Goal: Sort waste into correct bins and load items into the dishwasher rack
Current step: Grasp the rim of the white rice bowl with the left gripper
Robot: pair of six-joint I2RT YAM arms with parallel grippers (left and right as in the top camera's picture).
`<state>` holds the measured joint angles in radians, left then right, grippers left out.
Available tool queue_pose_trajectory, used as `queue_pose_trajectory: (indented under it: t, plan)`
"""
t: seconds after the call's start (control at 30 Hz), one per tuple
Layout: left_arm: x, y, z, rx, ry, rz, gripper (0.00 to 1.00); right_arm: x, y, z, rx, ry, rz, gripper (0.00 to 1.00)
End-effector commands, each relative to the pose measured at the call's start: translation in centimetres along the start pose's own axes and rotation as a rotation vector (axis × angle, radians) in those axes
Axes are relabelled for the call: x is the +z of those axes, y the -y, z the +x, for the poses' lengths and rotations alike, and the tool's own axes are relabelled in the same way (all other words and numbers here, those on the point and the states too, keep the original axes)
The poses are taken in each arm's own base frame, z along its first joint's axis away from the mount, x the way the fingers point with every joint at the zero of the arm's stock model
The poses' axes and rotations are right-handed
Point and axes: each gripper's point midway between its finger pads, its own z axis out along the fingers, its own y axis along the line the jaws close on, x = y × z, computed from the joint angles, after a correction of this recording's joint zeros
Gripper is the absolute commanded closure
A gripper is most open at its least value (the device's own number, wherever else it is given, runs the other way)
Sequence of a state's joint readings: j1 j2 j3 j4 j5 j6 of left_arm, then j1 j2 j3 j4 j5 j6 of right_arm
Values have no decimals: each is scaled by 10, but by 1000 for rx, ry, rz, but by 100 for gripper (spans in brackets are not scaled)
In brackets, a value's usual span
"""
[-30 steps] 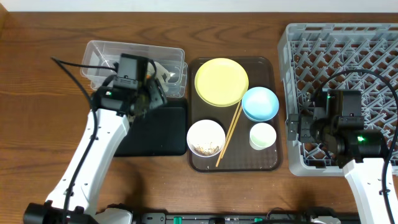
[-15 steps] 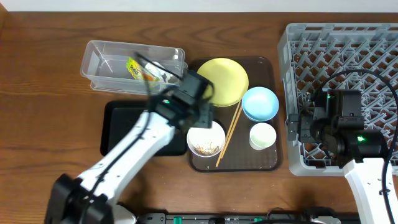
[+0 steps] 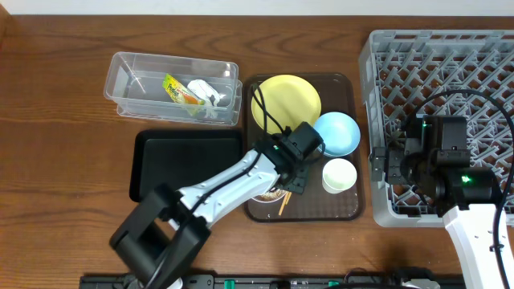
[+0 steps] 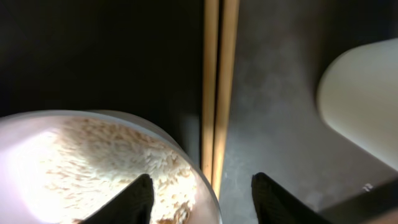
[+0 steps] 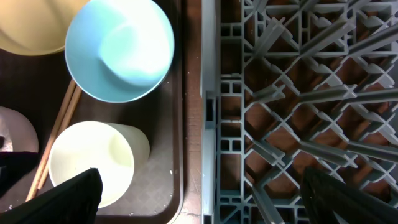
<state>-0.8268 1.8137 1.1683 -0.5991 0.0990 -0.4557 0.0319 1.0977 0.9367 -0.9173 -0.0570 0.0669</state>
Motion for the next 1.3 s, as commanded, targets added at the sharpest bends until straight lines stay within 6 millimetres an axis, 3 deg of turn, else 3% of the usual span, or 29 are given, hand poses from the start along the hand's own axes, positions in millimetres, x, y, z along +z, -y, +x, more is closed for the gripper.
queue_pose_trajectory:
  t: [0.0, 0.33, 0.53, 0.8, 1.1, 1.27]
  plan:
    - [4, -1, 3, -10, -9, -10, 51, -6, -4, -7, -13, 22, -15, 1]
    - [-3, 2, -2, -8, 13, 4, 52, -5, -4, -6, -13, 20, -15, 1]
    - [-15, 11, -1, -3, 16, 55, 59, -6, -4, -6, -13, 21, -15, 1]
    - [-11, 7, 15, 18, -45, 25, 60, -6, -4, -6, -13, 21, -15, 1]
    - [-4, 26, 34, 91, -70, 26, 64, -6, -4, -6, -13, 19, -15, 1]
    - [2, 13, 37, 100, -54, -46, 67, -6, -4, -6, -13, 18, -16, 1]
